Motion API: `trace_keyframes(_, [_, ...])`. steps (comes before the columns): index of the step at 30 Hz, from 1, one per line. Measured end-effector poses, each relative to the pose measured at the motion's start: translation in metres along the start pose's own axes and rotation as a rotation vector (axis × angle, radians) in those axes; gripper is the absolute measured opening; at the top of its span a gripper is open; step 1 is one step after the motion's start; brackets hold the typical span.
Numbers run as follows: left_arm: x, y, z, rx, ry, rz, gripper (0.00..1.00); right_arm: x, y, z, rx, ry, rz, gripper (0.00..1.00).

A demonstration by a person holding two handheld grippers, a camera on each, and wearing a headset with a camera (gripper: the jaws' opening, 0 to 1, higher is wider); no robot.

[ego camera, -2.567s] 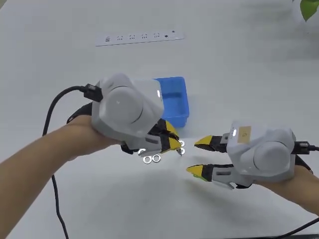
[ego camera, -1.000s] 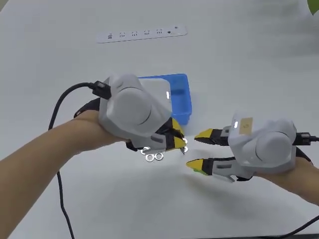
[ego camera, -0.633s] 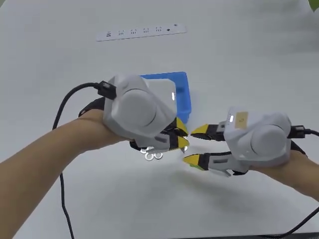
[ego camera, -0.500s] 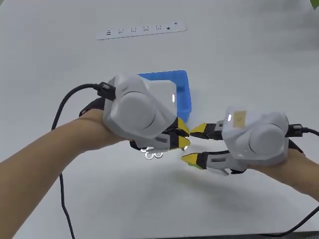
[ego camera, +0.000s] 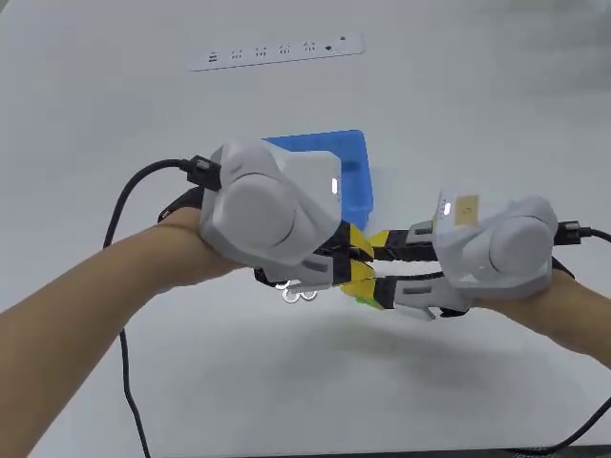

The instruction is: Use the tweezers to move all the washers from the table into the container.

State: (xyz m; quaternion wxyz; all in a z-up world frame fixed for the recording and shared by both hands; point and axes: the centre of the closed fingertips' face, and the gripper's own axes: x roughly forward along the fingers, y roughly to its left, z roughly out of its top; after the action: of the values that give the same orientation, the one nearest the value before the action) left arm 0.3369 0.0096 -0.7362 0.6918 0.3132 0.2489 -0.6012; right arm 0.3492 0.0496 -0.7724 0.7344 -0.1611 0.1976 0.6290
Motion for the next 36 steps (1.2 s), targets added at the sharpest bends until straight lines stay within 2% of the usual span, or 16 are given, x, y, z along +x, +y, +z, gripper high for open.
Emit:
trace_keyframes(2, [0.000, 0.001, 0.000, -0.002, -0.002, 0.000, 0.09, 0.000, 0.002, 0.001, -0.004, -0.009, 0.019, 0.21])
trace_keyframes(7, [0.000, 0.003, 0.000, 0.001, 0.001, 0.001, 0.09, 0.002, 0.010, 0.004, -0.075, -0.005, 0.038, 0.12])
trace_keyframes(9, [0.000, 0.003, 0.001, 0.010, 0.005, -0.002, 0.09, 0.002, 0.009, 0.004, -0.101, 0.000, 0.023, 0.12])
trace_keyframes(16, [-0.002, 0.003, 0.000, 0.002, 0.002, 0.004, 0.08, 0.003, 0.009, 0.005, -0.105, -0.014, 0.003, 0.09])
trace_keyframes(27, [-0.003, 0.001, -0.001, 0.004, 0.001, -0.001, 0.08, 0.004, 0.010, 0.006, -0.105, -0.011, 0.011, 0.09])
trace_keyframes(36, [-0.010, -0.001, 0.003, -0.040, -0.039, 0.006, 0.09, 0.004, 0.014, 0.010, -0.099, -0.022, 0.018, 0.08])
